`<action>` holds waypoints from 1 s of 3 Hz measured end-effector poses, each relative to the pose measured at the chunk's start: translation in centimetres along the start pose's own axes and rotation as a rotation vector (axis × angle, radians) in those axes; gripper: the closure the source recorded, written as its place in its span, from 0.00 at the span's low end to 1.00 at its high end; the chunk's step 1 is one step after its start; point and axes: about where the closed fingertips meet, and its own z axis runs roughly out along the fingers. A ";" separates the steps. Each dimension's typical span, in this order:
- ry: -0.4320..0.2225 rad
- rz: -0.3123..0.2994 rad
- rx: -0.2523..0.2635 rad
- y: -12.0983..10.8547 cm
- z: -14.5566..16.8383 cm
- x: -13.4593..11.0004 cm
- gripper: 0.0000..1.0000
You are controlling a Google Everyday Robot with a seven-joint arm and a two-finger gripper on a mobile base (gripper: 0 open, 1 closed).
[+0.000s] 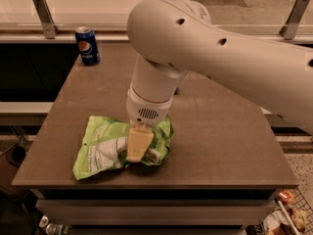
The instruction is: Move green rice chip bag near pepsi can
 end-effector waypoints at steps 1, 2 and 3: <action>0.001 -0.001 0.002 0.1 0.0 0.0 0.85; 0.002 -0.003 0.003 0.1 -0.1 0.0 1.00; 0.002 -0.003 0.003 0.1 -0.1 0.0 1.00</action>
Offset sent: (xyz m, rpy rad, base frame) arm -0.0006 0.0002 0.0003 -0.0007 -0.0016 0.0008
